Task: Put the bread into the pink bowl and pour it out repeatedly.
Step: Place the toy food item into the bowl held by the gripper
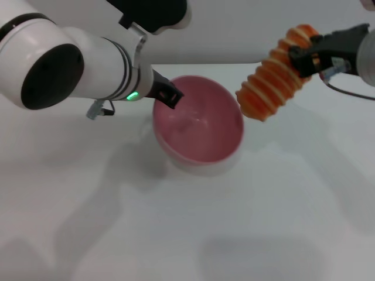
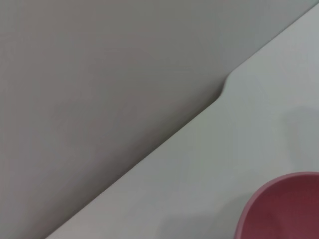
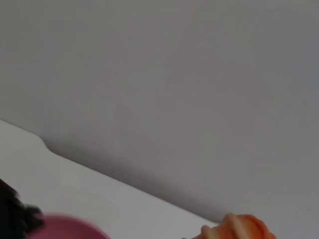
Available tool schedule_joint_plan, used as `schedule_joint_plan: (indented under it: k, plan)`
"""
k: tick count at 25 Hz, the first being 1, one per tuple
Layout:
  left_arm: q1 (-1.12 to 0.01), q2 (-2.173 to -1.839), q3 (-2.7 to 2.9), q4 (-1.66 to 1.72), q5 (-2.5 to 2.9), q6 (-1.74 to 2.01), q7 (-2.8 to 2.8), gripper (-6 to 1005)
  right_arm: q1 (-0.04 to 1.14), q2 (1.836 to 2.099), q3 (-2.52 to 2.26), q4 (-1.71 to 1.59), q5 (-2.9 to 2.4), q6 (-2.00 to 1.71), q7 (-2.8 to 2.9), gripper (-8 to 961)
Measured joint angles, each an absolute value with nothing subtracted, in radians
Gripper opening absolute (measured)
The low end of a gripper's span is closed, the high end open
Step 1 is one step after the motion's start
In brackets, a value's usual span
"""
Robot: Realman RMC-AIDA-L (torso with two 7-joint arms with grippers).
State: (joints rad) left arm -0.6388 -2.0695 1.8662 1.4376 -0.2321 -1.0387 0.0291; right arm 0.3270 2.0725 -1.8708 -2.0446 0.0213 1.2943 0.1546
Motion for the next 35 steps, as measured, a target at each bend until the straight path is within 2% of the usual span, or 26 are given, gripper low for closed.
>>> schedule_joint_plan:
  k: [5,7,17,23,29,35]
  plan:
    - [-0.642,-2.069,1.873,1.44,-0.282,-1.012,0.03,40,0.38,2.076,-1.882,-1.958,0.037,1.233,0.154,330]
    - [-0.643,-2.069,1.874,1.441,-0.302,-1.001,0.03,40,0.393,2.077,-1.883,-1.902,0.075,1.191,0.154,282]
    - [-0.643,-2.067,1.868,1.44,-0.355,-0.966,0.04,40,0.423,2.077,-1.942,-1.68,0.165,1.001,0.159,233]
    - [-0.643,-2.068,1.866,1.435,-0.369,-0.96,0.055,40,0.396,2.075,-1.96,-1.672,0.148,0.924,0.135,333]
    - [-0.641,-2.068,1.866,1.419,-0.375,-0.956,0.055,40,0.373,2.074,-1.976,-1.698,0.147,0.886,0.106,535]
    - [-0.646,-2.067,1.852,1.377,-0.376,-0.947,0.055,39,0.332,2.076,-2.018,-1.767,0.171,0.898,0.102,618]
